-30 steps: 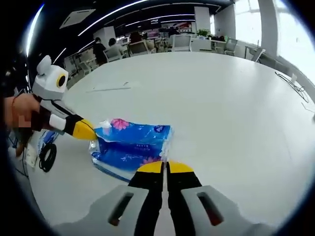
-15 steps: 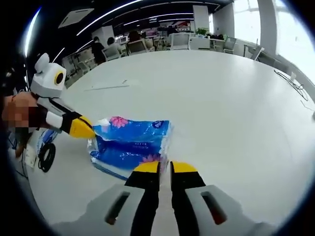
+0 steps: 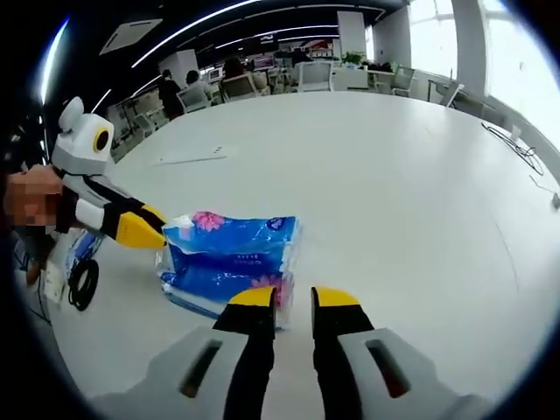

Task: Arrange the tabletop items into an orderly group along one side of the table until the central work area is clear of visible clutter.

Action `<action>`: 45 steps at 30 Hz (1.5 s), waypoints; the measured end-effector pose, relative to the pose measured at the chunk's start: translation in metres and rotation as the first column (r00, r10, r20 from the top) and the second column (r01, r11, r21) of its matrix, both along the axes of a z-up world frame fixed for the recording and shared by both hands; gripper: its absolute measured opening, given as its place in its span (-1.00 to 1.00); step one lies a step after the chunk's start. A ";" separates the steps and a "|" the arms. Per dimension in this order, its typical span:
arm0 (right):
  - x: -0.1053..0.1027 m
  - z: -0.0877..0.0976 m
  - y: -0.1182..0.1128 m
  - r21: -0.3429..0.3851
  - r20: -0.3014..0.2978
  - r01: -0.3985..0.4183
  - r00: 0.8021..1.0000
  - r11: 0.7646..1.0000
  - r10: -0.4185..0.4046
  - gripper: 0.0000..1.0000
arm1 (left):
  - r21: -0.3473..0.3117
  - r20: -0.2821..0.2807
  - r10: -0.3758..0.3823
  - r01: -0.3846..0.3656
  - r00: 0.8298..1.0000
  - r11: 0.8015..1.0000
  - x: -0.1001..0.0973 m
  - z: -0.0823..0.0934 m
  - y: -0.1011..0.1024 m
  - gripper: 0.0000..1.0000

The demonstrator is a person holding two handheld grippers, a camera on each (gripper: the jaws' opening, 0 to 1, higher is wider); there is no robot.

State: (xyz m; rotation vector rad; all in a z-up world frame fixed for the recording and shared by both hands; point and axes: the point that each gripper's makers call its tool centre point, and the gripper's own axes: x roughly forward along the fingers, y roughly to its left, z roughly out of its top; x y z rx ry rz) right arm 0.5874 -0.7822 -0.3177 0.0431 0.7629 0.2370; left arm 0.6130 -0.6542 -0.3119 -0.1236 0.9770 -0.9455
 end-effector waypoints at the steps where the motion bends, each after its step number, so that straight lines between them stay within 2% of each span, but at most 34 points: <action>1: 0.000 0.000 -0.001 0.000 0.000 0.002 1.000 1.000 -0.002 -0.72 | -0.001 0.001 0.001 -0.001 1.000 1.000 0.000 0.001 0.000 -0.51; 19: 0.002 0.017 0.004 0.017 0.034 0.015 0.999 1.000 -0.015 -0.56 | -0.018 0.042 -0.019 0.020 0.999 1.000 0.001 0.018 0.003 -0.17; 28: 0.001 0.028 0.008 0.018 0.049 0.022 0.999 1.000 -0.023 -0.41 | -0.025 0.066 -0.018 0.020 0.998 0.999 0.002 0.030 0.008 0.06; 36: -0.002 0.036 0.012 0.018 0.053 0.019 0.998 1.000 -0.020 -0.33 | -0.030 0.095 -0.013 0.016 0.995 0.999 0.004 0.042 0.015 0.19; 45: -0.007 0.047 0.018 0.025 0.060 0.004 0.998 1.000 -0.005 -0.14 | -0.033 0.115 -0.023 0.027 0.993 0.999 0.002 0.054 0.022 0.32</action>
